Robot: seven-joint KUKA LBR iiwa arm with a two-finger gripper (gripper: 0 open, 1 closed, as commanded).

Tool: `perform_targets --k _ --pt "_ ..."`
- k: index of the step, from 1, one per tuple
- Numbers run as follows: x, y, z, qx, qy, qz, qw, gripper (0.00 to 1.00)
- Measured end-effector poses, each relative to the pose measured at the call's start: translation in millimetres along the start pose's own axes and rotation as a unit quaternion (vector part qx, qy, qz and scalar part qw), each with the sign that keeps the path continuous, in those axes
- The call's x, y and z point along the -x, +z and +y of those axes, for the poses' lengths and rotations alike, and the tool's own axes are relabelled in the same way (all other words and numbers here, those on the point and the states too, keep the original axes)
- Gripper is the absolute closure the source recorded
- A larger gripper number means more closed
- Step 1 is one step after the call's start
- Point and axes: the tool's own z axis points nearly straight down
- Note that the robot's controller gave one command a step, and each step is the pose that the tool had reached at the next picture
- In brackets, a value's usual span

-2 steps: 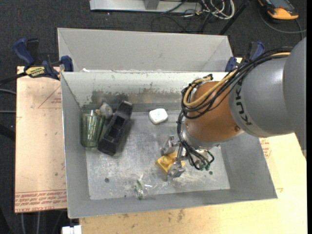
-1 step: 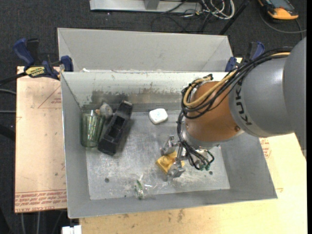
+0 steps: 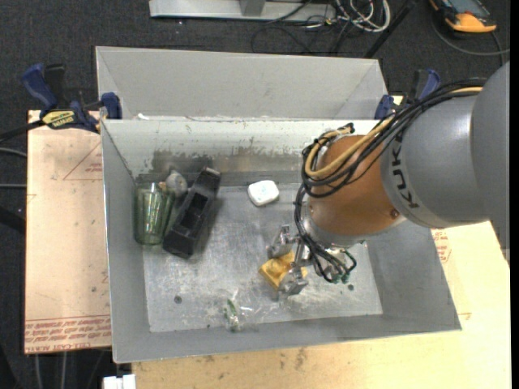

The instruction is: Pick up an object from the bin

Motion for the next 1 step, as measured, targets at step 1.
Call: perform_targets --k 1 --pt "0.0 0.0 0.0 0.0 0.0 0.0 1.0 1.0"
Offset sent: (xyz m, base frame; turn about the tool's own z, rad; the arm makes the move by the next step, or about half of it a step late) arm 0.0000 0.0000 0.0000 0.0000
